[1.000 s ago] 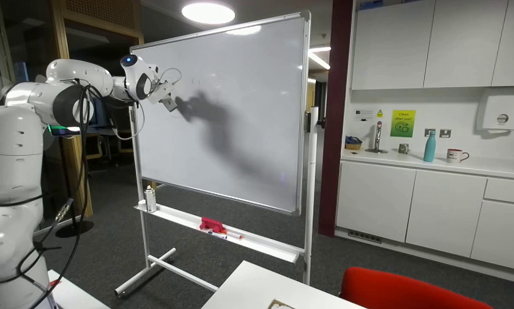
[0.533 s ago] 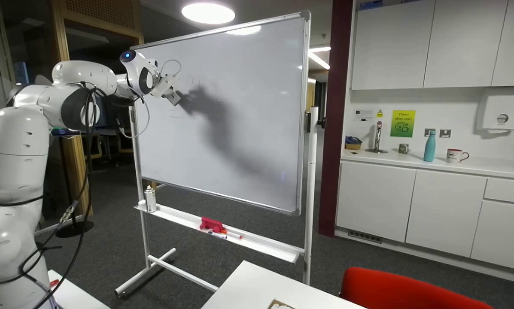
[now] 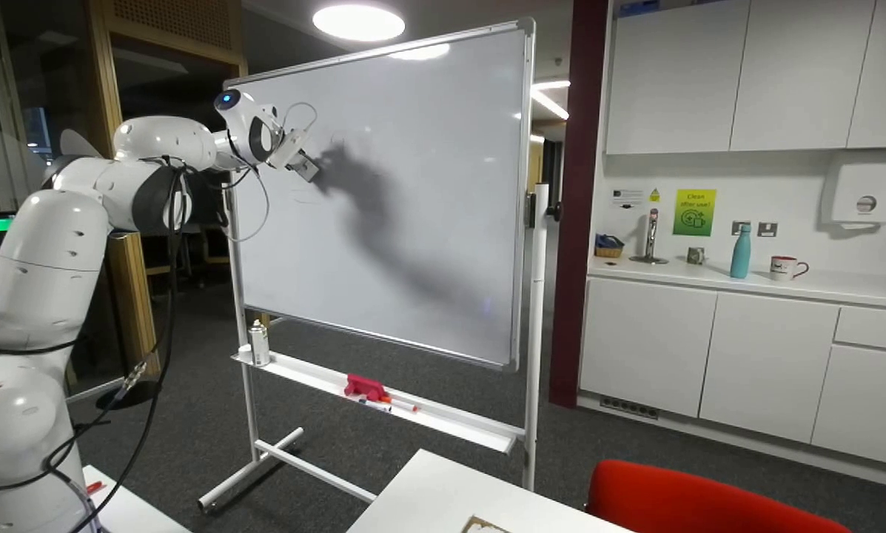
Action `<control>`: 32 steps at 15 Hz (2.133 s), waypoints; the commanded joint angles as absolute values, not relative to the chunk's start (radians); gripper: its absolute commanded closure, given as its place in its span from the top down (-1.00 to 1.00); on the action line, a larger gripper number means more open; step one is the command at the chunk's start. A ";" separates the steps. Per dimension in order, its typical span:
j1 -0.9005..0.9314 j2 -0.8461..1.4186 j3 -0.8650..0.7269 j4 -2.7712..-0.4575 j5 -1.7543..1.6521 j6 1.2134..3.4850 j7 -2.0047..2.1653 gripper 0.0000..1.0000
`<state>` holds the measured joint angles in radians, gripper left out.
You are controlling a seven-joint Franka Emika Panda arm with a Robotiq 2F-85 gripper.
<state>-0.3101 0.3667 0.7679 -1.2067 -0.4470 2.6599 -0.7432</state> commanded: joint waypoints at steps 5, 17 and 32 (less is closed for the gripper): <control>0.082 0.431 0.344 -0.998 -0.382 2.633 -0.820 -0.32; 0.164 0.499 0.215 -0.895 -0.514 2.748 -0.914 -0.32; 0.086 0.490 0.267 -0.841 -0.489 2.883 -1.141 -0.32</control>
